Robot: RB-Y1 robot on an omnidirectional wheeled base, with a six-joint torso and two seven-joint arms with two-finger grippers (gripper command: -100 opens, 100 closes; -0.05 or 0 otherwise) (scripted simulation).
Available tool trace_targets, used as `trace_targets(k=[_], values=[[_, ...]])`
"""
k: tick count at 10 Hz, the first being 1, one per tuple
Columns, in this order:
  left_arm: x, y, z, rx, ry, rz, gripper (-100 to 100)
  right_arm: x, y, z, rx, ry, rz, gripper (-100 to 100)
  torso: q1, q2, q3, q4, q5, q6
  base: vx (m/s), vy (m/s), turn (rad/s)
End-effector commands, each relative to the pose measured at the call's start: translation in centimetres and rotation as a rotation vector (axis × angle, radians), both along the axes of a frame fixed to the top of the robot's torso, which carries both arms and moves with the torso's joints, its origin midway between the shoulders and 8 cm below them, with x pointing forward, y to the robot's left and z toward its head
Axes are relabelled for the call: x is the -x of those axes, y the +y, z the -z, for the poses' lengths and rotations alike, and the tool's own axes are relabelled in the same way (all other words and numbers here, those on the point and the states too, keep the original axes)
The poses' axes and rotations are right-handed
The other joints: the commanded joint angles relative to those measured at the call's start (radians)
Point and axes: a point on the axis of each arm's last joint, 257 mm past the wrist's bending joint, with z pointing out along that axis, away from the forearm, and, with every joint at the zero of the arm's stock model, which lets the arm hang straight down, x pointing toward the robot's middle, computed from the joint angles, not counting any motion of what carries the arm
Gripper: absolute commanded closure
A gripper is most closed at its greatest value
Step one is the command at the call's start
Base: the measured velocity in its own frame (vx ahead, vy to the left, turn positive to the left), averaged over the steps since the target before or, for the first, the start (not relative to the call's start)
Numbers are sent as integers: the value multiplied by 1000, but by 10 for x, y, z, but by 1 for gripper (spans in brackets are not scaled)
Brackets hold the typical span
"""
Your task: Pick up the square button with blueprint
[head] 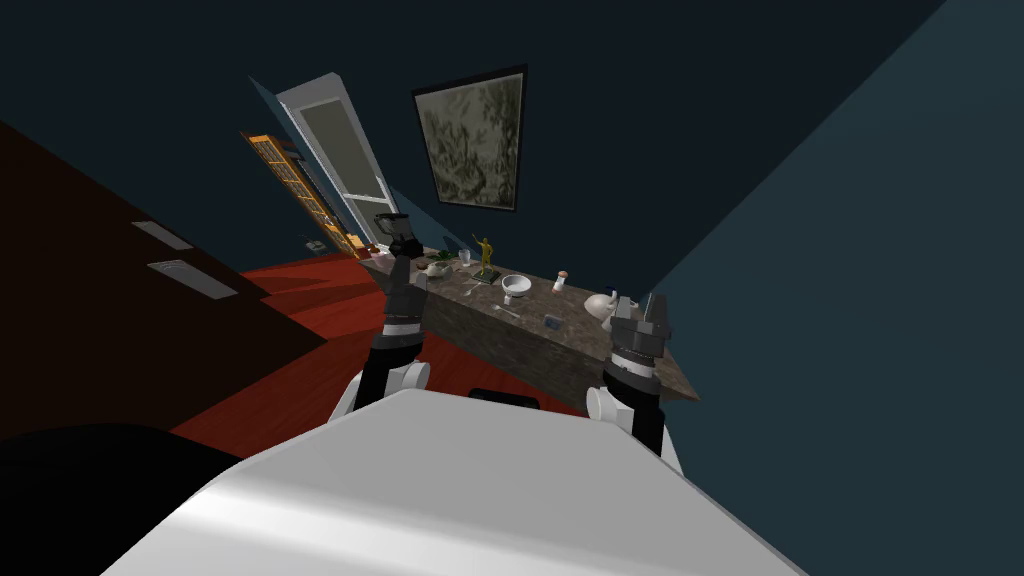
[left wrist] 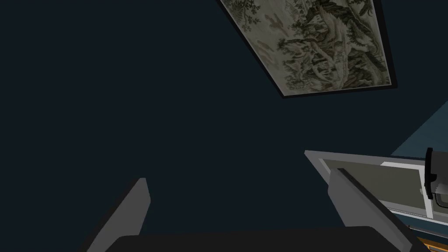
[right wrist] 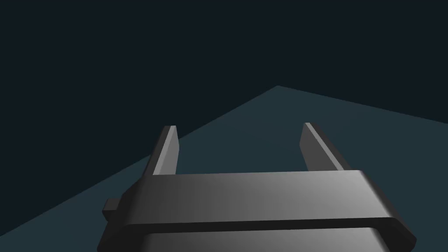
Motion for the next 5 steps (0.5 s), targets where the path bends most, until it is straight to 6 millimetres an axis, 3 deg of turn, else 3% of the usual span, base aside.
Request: trace_targets(k=[1, 5], values=[[0, 0, 0, 0, 0, 0, 0, -3, 6, 4, 36, 12, -17, -100, 0, 0, 0, 0, 0, 0, -1, -6, 30], [0, 0, 0, 0, 0, 0, 0, -17, 26, 25, 171, 56, -77, -100, -3, 0, 0, 0, -1, 0, 0, -29, 58]])
